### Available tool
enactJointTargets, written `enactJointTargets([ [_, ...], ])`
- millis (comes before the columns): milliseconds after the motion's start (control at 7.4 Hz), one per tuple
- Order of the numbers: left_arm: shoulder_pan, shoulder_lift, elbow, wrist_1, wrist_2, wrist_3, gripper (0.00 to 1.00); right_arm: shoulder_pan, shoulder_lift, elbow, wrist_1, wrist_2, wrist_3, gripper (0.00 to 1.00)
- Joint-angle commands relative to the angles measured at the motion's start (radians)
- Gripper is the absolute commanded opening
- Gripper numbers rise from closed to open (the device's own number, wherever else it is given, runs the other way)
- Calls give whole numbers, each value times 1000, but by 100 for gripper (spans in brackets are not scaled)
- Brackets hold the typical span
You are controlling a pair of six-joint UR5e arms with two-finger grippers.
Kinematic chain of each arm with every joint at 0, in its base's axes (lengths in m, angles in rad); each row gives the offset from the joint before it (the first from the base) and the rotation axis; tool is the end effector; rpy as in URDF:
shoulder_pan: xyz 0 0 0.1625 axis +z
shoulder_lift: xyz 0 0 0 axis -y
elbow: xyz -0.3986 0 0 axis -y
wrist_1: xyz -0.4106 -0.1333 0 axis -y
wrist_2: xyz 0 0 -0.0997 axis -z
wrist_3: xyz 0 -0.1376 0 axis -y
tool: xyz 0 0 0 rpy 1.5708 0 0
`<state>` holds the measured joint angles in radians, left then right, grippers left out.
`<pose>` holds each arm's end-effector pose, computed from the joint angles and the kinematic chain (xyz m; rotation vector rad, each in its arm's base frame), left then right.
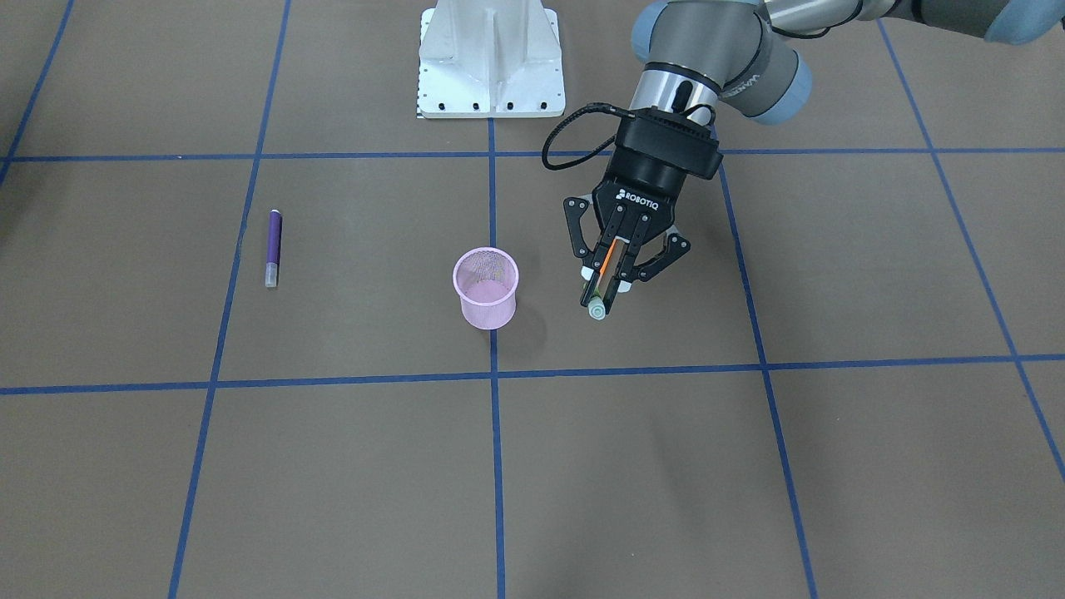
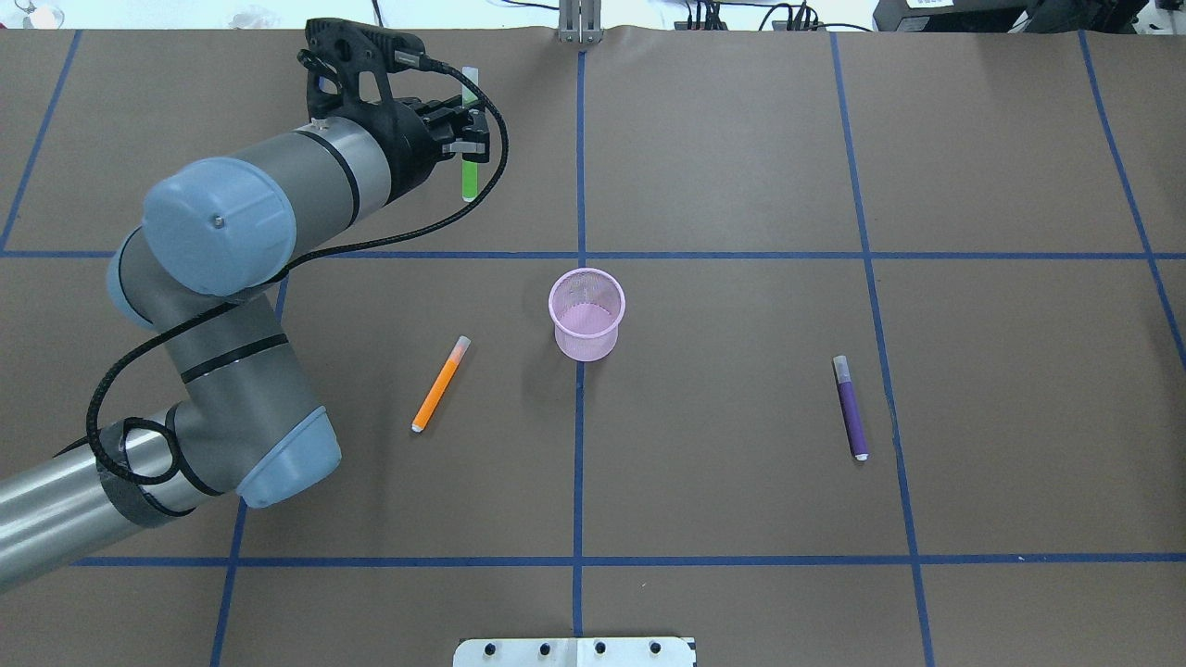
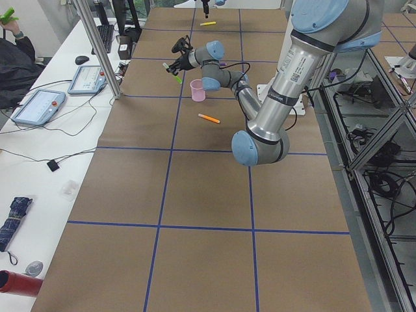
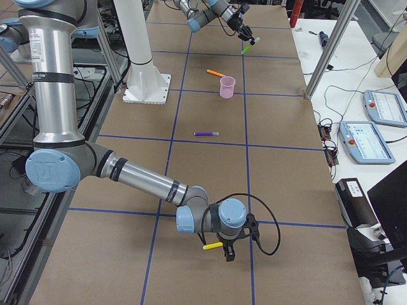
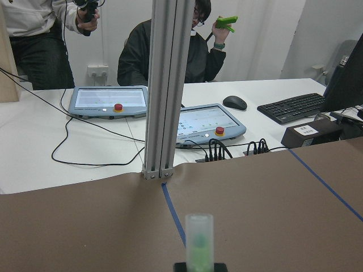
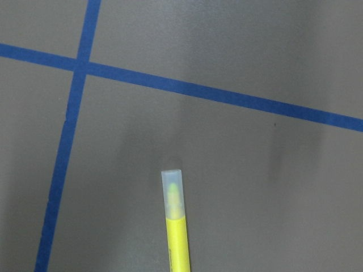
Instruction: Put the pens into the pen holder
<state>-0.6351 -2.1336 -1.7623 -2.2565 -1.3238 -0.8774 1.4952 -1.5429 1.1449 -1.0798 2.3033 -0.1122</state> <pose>0.4300 -0.5243 0.1370 1.0417 1.0019 -0.1300 0.0035 -0.5001 0.8127 0.1024 -0.7316 -0.2133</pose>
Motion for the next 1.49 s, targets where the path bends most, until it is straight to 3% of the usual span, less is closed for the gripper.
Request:
enactJointTargets([
  [0,0,0,7,0,0,0,0,-16,15,-47,60,1,2,98],
  [811,0,0,23,0,0,0,0,-62,56,-129,60,27,0,98],
  [1352,0,0,24,0,0,0,0,-72,58,-136,60,22,0,78],
])
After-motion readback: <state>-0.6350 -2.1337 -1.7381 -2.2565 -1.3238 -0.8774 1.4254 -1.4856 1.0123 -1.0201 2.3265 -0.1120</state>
